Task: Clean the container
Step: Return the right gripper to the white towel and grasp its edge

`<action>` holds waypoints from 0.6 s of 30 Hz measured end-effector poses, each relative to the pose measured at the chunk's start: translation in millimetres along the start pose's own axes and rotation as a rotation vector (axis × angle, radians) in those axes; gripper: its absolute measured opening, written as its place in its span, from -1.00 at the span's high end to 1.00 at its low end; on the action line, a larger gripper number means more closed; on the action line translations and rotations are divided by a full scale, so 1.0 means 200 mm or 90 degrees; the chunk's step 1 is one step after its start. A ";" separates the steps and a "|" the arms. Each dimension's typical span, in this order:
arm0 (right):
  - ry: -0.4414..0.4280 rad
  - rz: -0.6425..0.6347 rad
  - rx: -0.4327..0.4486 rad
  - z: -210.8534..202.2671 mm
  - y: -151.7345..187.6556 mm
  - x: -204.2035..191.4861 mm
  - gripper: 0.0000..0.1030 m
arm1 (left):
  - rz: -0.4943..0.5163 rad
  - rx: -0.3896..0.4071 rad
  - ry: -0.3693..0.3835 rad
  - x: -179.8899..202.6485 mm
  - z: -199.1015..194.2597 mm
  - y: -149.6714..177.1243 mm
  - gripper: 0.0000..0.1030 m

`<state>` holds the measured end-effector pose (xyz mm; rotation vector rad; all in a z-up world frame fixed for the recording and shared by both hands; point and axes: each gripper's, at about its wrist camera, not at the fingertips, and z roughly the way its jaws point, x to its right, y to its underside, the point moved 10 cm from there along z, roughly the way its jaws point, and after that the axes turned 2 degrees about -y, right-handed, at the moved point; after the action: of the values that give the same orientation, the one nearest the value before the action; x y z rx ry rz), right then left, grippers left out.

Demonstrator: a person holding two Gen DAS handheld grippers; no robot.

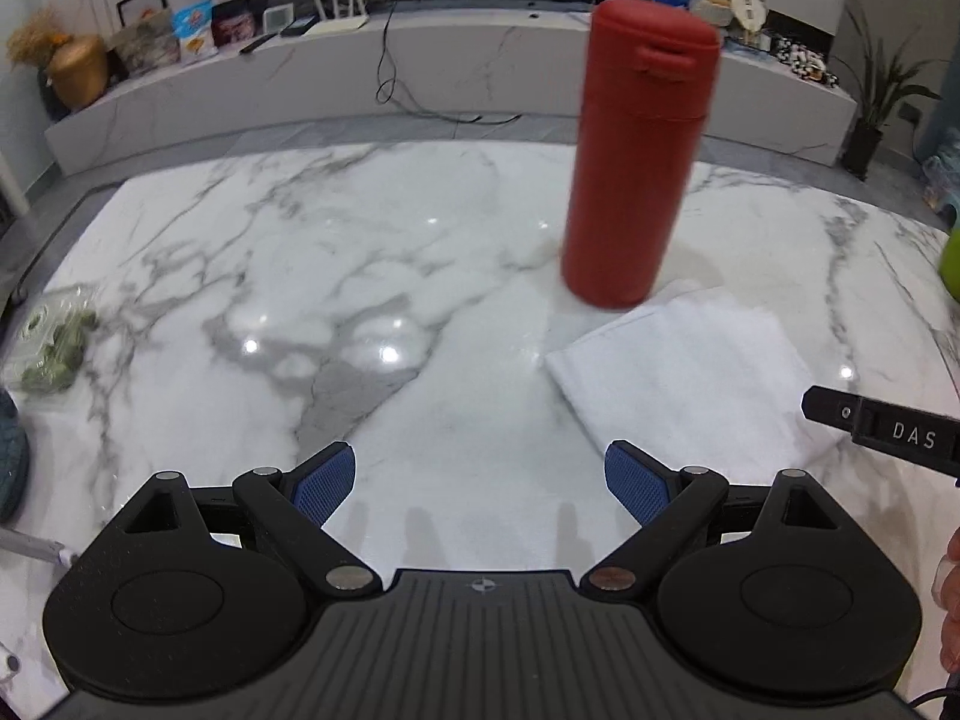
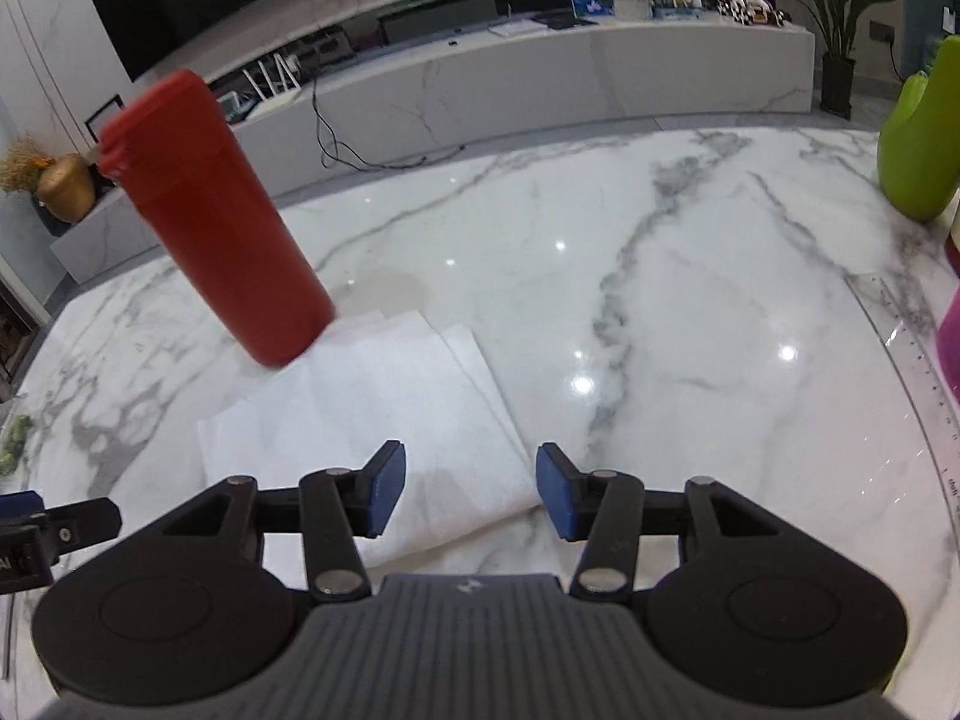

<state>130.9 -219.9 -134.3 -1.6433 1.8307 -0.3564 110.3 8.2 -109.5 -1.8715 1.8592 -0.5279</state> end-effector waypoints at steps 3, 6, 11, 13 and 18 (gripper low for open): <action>0.013 -0.012 -0.003 0.01 0.01 0.01 -0.02 | 0.014 -0.015 0.005 0.04 0.04 0.02 -0.78; 0.021 -0.016 -0.011 0.02 0.02 0.03 -0.02 | 0.037 -0.032 0.009 0.09 0.08 0.05 -0.78; 0.029 -0.045 -0.010 0.02 0.04 0.00 -0.01 | 0.065 -0.038 -0.002 0.13 0.11 0.08 -0.78; 0.029 -0.064 -0.014 0.02 0.05 -0.02 0.09 | 0.068 -0.049 -0.010 0.13 0.13 0.09 -0.78; 0.015 -0.093 -0.022 0.02 0.07 -0.07 0.57 | 0.083 -0.065 -0.021 0.14 0.17 0.13 -0.78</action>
<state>122.8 -203.5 -142.2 -1.8099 1.7474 -0.4110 108.5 -18.1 -152.3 -1.7953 2.0030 -0.3624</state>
